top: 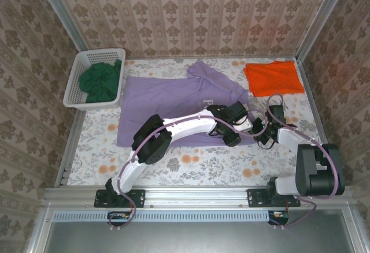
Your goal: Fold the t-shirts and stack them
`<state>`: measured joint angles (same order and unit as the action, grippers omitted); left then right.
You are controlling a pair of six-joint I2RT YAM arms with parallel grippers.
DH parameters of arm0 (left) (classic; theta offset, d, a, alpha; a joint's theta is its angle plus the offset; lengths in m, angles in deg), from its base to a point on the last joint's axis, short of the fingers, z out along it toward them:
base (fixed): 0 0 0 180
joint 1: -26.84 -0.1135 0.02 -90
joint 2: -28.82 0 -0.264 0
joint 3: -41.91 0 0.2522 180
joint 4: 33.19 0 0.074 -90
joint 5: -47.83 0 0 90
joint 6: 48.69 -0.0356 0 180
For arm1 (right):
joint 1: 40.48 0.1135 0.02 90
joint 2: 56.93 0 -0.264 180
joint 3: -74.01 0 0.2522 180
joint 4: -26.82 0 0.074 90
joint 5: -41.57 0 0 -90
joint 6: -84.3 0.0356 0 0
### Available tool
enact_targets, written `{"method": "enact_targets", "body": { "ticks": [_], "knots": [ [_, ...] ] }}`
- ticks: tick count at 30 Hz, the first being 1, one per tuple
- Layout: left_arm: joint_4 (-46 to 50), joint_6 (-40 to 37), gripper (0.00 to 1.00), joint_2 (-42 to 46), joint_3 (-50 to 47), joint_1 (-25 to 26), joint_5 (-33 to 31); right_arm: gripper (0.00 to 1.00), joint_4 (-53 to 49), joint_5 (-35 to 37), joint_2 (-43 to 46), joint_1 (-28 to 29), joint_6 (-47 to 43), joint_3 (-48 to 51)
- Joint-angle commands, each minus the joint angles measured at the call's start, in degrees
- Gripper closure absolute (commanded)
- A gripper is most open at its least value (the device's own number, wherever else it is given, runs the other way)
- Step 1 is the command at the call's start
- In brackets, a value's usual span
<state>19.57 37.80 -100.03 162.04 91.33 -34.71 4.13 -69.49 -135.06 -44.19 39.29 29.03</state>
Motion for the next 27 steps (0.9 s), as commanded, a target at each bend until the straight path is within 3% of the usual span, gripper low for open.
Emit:
{"method": "enact_targets", "body": {
  "ticks": [1,6,11,17,27],
  "knots": [
    [1.2,-0.7,0.53,-1.1,-0.4,0.1,-2.9,0.76,1.1,-0.5,-0.4,-0.4,0.3,0.5],
    [0.3,-0.7,0.48,-0.4,-1.5,0.1,-4.0,0.76,1.3,-0.7,-0.3,-0.7,0.6,0.7],
    [-1.1,-0.8,0.52,-0.1,-2.7,-0.1,-3.3,0.77,2.2,-1.4,0.2,-1.2,1.1,1.4],
    [-1.5,-0.6,0.65,-0.5,-2.6,-0.2,-3.6,0.77,2.5,-1.5,0.1,-1.5,1.2,1.6],
    [-2.7,-0.2,0.96,0.4,-3.9,-0.9,-4.6,0.77,2.6,-1.4,-0.2,-1.5,1.1,1.6]
  ]
}}
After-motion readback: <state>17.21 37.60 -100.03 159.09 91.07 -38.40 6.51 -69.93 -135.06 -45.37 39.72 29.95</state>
